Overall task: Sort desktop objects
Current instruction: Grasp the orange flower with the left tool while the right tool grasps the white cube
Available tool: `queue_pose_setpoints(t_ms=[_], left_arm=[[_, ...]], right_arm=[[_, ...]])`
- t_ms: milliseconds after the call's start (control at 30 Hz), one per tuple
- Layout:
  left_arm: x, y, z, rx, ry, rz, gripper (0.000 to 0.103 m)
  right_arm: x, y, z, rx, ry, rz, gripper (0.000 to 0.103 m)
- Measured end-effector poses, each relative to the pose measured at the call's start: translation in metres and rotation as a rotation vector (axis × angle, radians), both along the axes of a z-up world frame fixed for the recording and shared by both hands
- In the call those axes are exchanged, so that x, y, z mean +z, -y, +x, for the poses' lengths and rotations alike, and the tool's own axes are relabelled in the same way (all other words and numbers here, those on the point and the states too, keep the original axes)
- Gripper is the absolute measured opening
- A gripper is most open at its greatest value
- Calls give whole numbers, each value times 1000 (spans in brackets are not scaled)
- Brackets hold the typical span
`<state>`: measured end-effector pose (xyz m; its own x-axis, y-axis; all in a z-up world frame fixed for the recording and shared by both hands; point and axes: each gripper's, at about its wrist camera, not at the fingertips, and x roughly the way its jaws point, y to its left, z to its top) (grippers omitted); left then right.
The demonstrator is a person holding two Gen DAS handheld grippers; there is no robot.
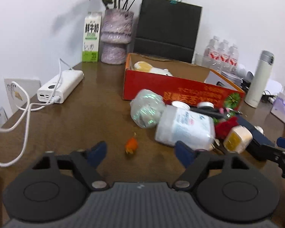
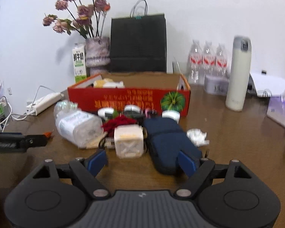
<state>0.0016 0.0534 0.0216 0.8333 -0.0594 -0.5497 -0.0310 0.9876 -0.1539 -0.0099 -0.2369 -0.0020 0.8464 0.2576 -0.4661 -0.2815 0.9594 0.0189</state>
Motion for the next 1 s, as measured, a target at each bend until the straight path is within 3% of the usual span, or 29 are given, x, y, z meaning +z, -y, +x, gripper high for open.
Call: queue_pose_setpoints(t_ms=[33,67,100,167,233,367,533,733,1000], left_arm=[[-2,-4,11,-20,-27,-28,76],[-4,-6,20,-27,-58,-33,67],[-7,-7,28,-26,-90,-23,60],[-9,-6,35,-2,-91,21,35],[-11,-7,37,-12,-86,23,15],[-11,-1,30,-9,-79,51,14],[-3,3,6,-15,-59,21,13],[18,20,-31,-94,-5,-16,13],[38,50,-50,-192,54,-19,13]], right_arm=[[2,-1,5,-1,-2,-2,81],[2,-1,10,-5,-8,-4,77],[3,-1,15,-10,-14,-3,66],[3,-5,26,19,-50,8,58],[2,-14,34,63,-71,7,58],[-10,-34,51,88,-92,-50,56],[-15,-36,57,89,-138,-2,48],[4,-16,9,48,-44,-1,48],[28,9,-46,28,-9,19,48]])
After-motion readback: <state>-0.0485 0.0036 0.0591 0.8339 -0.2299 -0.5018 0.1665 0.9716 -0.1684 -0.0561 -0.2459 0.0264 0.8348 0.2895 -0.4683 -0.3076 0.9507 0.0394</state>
